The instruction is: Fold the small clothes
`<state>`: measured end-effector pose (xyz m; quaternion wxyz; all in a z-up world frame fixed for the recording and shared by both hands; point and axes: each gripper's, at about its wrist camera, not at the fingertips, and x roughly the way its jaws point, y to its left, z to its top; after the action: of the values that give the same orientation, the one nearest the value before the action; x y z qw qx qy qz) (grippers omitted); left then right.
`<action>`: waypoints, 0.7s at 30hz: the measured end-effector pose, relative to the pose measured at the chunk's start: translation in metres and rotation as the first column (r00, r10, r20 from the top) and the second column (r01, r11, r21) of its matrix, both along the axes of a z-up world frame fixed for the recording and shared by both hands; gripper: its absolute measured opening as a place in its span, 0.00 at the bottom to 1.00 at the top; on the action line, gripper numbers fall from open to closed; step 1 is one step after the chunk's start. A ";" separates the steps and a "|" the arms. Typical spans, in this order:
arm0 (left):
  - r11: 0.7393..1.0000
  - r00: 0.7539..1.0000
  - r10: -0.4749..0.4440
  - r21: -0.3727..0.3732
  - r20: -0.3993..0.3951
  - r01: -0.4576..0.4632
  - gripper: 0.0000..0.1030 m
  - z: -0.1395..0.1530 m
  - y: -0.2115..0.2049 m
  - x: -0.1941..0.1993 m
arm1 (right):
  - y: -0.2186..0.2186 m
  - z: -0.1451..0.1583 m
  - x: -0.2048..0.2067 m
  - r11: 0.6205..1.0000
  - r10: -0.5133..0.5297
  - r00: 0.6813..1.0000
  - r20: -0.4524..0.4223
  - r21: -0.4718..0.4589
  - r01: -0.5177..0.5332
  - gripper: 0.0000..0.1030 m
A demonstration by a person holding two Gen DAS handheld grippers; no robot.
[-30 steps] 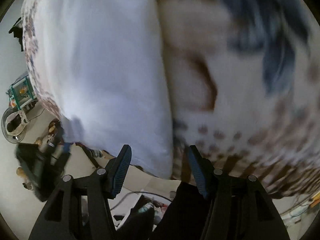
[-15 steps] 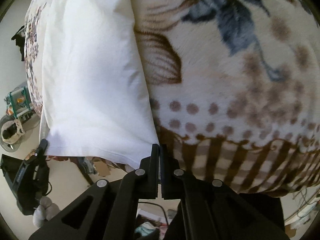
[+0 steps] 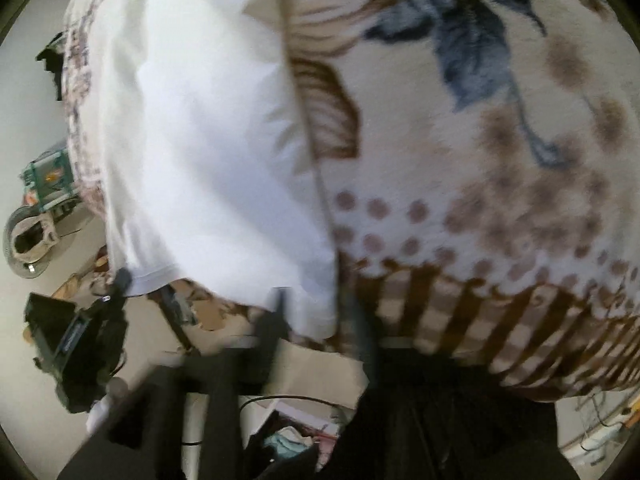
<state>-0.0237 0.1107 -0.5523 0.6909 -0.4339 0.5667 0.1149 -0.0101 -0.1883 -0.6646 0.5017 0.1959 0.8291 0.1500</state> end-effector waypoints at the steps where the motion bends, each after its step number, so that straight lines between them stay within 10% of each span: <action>1: 1.000 1.000 0.000 0.000 0.000 0.000 0.03 0.000 0.000 0.000 | 0.003 -0.004 -0.004 1.000 0.004 1.000 -0.016 -0.005 -0.004 0.55; 3: 1.000 1.000 0.002 0.001 0.004 -0.002 0.03 0.002 0.000 0.001 | 0.011 -0.008 -0.006 1.000 -0.003 1.000 -0.021 -0.007 0.003 0.48; 4: 1.000 1.000 0.002 0.002 0.006 -0.002 0.03 0.003 0.000 0.001 | 0.013 -0.008 -0.009 1.000 0.001 1.000 -0.008 -0.024 -0.001 0.14; 5: 1.000 1.000 0.005 -0.001 0.010 -0.005 0.03 0.004 0.000 0.001 | 0.017 -0.008 -0.009 0.999 0.012 1.000 0.005 -0.039 -0.011 0.02; 21: 0.998 0.996 -0.037 -0.051 -0.078 0.033 0.04 -0.031 -0.009 -0.008 | -0.016 0.001 -0.001 0.990 0.045 0.994 0.096 -0.137 -0.032 0.01</action>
<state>-0.0314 0.1020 -0.5837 0.6590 -0.4360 0.6037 0.1059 -0.0115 -0.2044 -0.6633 0.5514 0.1377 0.8150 0.1128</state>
